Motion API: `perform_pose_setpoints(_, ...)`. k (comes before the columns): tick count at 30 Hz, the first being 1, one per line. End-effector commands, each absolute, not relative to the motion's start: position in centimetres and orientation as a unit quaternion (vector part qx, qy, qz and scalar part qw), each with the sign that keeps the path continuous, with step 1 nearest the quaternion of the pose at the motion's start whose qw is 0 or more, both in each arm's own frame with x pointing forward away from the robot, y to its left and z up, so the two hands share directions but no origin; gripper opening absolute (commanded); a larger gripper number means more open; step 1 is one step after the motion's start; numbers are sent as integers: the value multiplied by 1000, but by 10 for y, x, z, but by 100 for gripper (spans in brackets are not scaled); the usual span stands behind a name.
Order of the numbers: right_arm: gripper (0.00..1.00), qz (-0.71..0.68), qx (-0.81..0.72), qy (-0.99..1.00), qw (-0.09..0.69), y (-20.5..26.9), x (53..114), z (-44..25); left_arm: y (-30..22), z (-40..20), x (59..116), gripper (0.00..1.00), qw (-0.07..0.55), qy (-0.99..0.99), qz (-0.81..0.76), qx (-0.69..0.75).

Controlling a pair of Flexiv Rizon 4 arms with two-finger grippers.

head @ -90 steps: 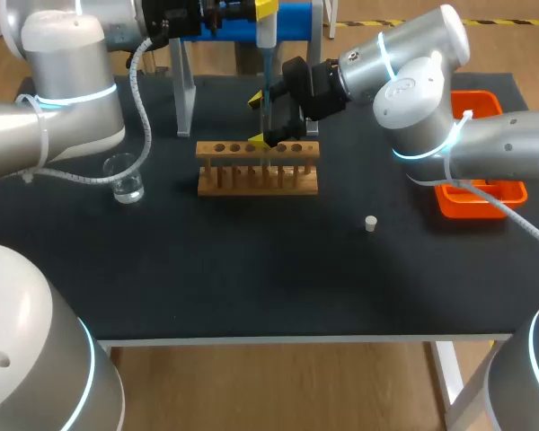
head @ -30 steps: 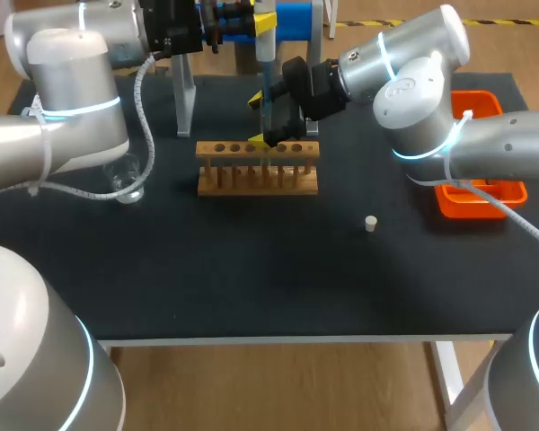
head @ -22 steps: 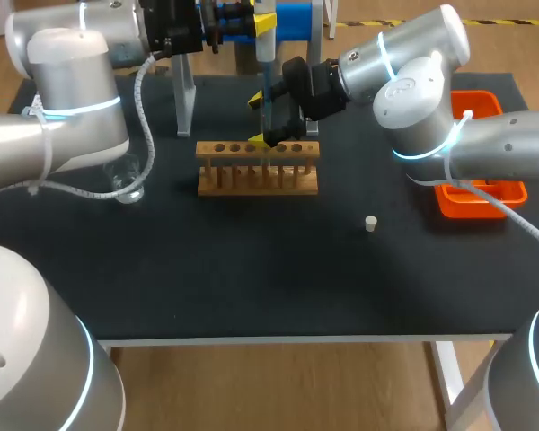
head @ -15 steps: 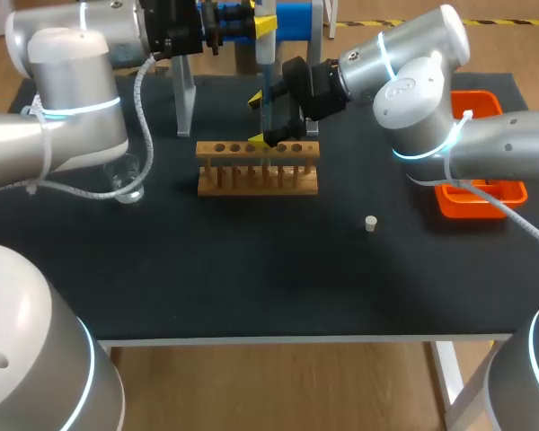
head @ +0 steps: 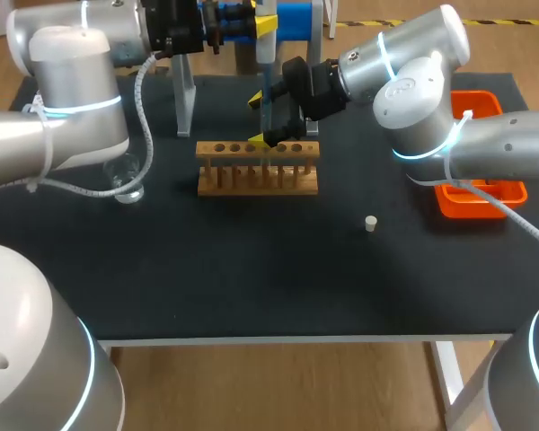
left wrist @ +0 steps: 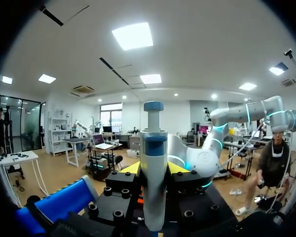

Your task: Invert the test tube, pick up the pipette, mount the tip to pipette, aspirate from beaker and dispense into the tube, eject the tip, return the pipette, and cap with the stopper.

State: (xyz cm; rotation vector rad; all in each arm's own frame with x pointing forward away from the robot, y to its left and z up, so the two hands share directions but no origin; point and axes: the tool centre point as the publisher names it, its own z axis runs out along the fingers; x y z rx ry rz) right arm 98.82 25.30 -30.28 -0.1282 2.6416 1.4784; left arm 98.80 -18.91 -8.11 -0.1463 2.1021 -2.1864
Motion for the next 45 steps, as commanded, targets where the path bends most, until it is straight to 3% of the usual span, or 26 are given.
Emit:
perform_pose_setpoints(1,100,487,-42,871,56,252,988,-302,-191,-80,989,0,53,693,-717,-49)
perform_pose_setpoints(45,100,487,-42,871,56,252,988,-302,-193,-83,984,0,68,695,-713,-56)
